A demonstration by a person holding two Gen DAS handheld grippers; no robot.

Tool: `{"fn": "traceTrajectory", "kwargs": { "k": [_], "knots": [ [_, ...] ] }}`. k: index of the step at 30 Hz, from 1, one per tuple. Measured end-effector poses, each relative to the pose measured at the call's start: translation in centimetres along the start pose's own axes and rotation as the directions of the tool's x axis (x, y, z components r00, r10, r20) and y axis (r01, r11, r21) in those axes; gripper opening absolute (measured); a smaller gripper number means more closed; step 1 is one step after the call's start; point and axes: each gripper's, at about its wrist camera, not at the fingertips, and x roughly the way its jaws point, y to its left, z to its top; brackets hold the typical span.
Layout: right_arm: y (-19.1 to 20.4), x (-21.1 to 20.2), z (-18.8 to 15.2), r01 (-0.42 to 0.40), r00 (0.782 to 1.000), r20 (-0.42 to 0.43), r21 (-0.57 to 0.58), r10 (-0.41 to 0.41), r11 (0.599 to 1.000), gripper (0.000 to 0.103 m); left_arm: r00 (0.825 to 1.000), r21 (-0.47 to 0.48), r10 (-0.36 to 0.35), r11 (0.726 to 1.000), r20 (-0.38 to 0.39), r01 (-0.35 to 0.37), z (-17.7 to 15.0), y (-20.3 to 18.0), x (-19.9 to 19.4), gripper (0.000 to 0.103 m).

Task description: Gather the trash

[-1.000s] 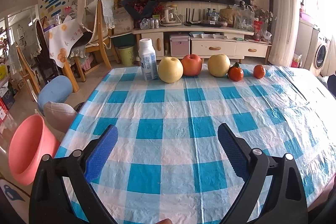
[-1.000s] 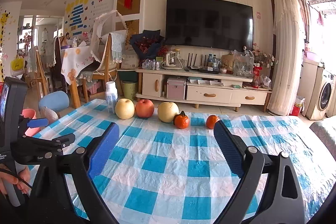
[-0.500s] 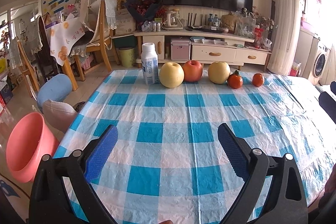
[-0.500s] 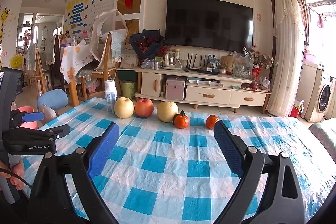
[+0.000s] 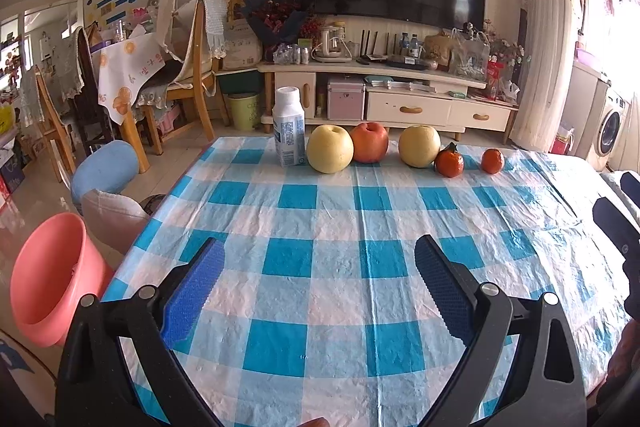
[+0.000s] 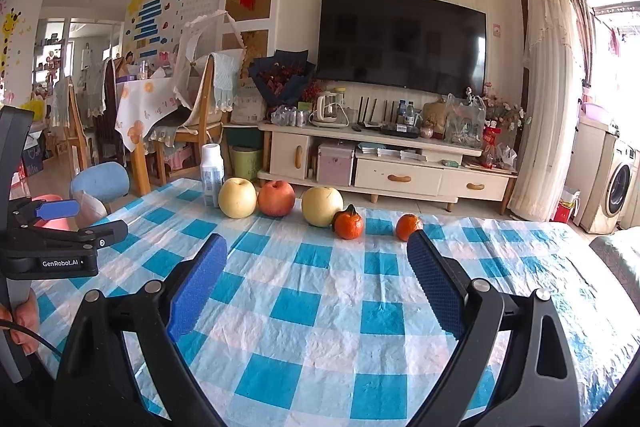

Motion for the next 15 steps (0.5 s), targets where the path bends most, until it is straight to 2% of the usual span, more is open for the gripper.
{"fn": "traceTrajectory", "kwargs": {
  "k": [11, 15],
  "knots": [
    [0.5, 1.5, -0.8, -0.023, 0.999, -0.035, -0.013, 0.023, 1.0, 0.092, 1.0, 0.0, -0.016, 1.0, 0.002, 0.016, -0.4, 0.0, 1.1, 0.095],
    [0.5, 3.4, -1.9, -0.065, 0.992, -0.11, 0.041, 0.07, 0.997, 0.092, 0.997, 0.0, -0.002, 1.0, -0.071, 0.002, -1.3, 0.4, 4.1, 0.095]
  ]
}}
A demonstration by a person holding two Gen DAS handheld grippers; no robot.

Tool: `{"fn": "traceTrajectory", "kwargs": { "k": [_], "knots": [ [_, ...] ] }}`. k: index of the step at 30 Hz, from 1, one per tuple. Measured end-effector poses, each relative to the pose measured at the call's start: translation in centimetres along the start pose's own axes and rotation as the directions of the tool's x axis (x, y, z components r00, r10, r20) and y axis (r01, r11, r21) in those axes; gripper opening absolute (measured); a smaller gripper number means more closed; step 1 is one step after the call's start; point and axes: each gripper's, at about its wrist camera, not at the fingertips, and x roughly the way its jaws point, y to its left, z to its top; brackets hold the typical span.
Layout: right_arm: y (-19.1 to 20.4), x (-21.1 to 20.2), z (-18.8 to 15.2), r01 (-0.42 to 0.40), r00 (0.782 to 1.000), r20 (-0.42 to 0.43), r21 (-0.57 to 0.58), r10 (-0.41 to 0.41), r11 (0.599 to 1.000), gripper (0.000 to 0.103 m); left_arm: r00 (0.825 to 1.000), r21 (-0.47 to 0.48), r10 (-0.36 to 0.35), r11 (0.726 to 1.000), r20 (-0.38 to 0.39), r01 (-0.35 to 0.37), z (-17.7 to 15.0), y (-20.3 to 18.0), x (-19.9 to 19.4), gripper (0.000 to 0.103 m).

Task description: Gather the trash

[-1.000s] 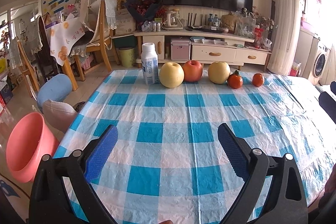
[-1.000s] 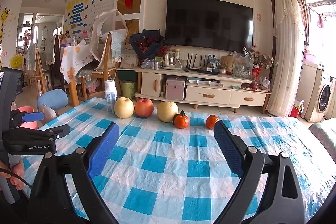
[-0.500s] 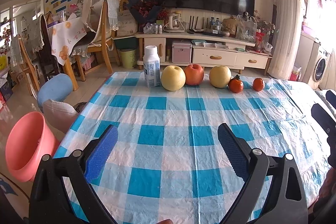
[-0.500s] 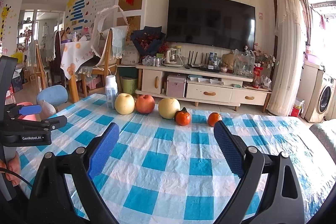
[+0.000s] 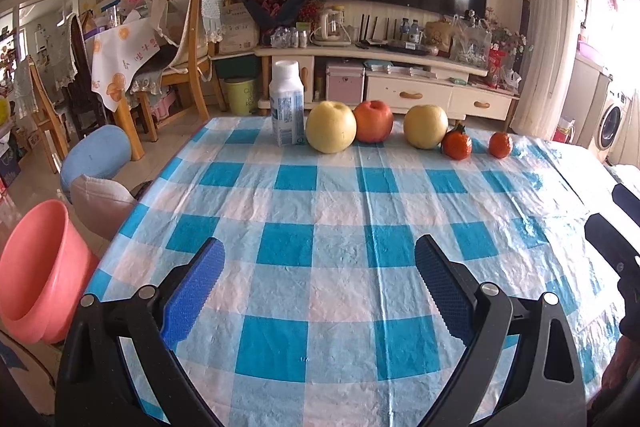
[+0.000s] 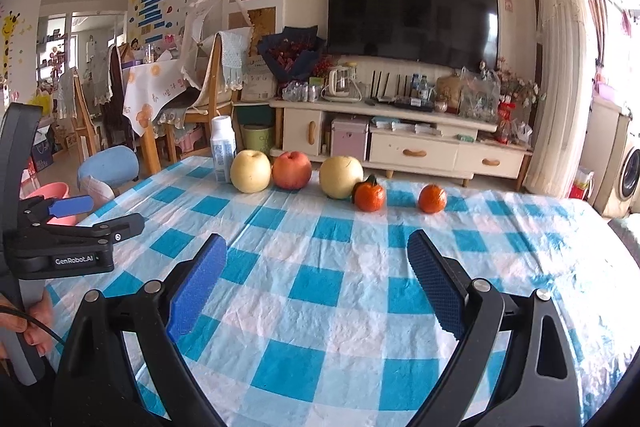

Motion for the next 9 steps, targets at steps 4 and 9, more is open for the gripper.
{"fn": "traceTrajectory", "kwargs": {
  "k": [4, 9],
  "knots": [
    [-0.4, 2.8, -1.2, -0.017, 0.994, -0.103, 0.06, 0.023, 0.998, 0.092, 0.993, 0.008, 0.04, 0.999, -0.111, -0.04, -1.2, 0.7, 4.5, 0.095],
    [-1.1, 6.9, -3.0, 0.023, 0.964, -0.267, 0.122, 0.01, 0.992, 0.092, 0.976, -0.028, 0.021, 0.999, -0.219, -0.028, -2.6, 1.0, 8.7, 0.095]
  ]
}}
